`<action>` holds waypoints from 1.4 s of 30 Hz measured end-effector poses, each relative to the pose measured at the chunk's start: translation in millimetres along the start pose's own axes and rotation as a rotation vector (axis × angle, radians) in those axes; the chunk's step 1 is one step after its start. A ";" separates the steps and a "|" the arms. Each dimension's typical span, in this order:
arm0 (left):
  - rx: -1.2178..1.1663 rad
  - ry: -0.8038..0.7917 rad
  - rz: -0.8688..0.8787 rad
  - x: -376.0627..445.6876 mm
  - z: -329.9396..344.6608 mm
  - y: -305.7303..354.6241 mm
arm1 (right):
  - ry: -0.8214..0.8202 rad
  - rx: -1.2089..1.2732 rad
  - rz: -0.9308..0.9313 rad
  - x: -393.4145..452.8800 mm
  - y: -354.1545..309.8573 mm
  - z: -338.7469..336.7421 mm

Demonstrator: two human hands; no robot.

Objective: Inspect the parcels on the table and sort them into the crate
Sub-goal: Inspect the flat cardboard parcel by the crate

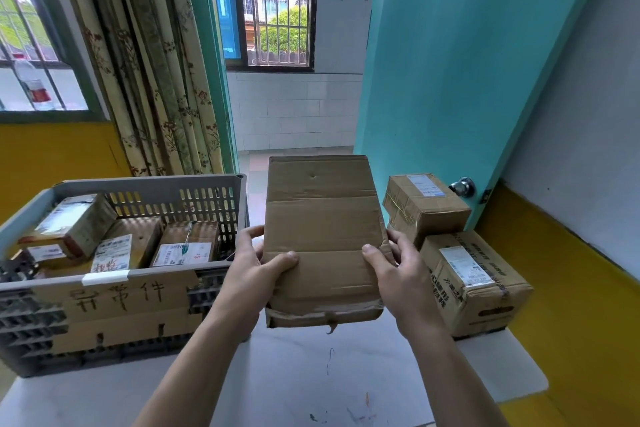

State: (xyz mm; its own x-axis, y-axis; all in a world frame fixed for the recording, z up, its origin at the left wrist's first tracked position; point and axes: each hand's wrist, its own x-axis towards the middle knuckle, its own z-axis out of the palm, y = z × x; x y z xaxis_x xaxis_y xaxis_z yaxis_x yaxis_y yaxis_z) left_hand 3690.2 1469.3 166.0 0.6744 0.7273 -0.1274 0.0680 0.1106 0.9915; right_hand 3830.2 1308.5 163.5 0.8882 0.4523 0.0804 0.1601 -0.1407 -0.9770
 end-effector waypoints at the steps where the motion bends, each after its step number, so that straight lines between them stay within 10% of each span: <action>1: -0.020 -0.007 -0.015 -0.1 0.2 2.2 | 0.002 0.019 0.005 -0.3 1.6 -0.7; 42: 0.211 0.092 0.123 11.5 -1.3 -6.2 | 0.028 -0.199 -0.094 19.0 -6.8 19.9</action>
State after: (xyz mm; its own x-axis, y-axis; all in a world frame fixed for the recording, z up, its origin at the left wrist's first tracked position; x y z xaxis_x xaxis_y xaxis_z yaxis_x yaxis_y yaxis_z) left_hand 3696.6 1477.9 158.3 0.6184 0.7858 0.0026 0.1476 -0.1194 0.9818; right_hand 3837.3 1335.6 167.7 0.8765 0.4476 0.1771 0.3219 -0.2715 -0.9070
